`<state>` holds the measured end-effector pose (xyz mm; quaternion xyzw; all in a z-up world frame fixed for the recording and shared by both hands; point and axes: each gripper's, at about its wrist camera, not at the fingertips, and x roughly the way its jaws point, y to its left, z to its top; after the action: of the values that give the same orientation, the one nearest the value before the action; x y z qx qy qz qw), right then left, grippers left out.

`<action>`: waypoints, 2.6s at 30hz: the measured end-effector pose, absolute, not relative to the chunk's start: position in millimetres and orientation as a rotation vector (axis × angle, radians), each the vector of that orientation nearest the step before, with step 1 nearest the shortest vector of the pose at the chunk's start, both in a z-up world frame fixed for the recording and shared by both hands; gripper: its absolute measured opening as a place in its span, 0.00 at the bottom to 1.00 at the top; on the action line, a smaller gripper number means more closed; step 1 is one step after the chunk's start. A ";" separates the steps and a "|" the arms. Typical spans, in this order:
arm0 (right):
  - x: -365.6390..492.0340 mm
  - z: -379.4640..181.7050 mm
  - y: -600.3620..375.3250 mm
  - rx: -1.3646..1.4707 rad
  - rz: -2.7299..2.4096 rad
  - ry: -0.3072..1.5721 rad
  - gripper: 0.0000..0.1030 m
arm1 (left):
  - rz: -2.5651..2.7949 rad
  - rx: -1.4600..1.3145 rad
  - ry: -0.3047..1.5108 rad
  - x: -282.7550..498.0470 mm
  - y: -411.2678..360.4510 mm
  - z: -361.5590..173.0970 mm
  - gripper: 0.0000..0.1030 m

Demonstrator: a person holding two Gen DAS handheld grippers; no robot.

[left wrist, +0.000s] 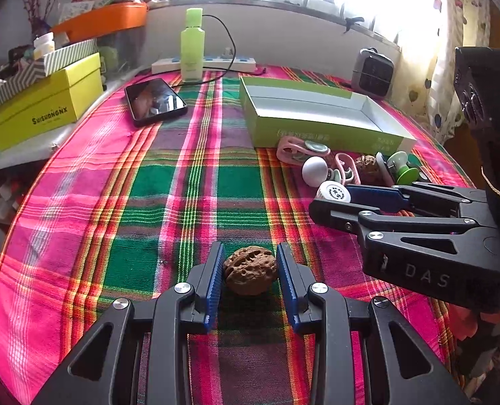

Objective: Organize objects
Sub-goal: 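Reach the right tool to the white jar and grip it while the left tool holds the walnut, then lift and carry the walnut and white jar over the green box tray with both tools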

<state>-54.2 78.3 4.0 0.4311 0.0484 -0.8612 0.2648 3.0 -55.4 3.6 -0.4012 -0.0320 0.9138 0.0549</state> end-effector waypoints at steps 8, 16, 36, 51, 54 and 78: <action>-55.2 4.4 76.9 1.161 -2.346 0.172 0.29 | 2.762 -1.227 -0.118 1.6 -57.3 3.8 0.29; -53.4 5.4 81.0 1.163 -2.336 0.151 0.29 | 2.773 -1.247 -0.084 0.9 -53.9 4.3 0.29; -43.8 18.2 100.0 1.121 -2.337 0.097 0.29 | 2.786 -1.219 -0.075 -6.1 -46.3 19.3 0.28; -63.4 43.0 126.4 1.068 -2.426 0.055 0.28 | 2.808 -1.168 -0.027 -36.4 -28.5 40.2 0.28; -71.9 47.7 133.2 1.060 -2.447 0.036 0.28 | 2.819 -1.154 -0.009 -45.3 -24.4 43.2 0.28; -143.7 48.5 151.6 1.099 -2.516 0.005 0.28 | 2.831 -1.111 0.067 -123.1 -3.9 53.0 0.28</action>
<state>-143.7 151.6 48.5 0.3925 0.0019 -0.8984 0.1968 -123.1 -3.9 53.0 -0.3647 0.0219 0.9295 0.0498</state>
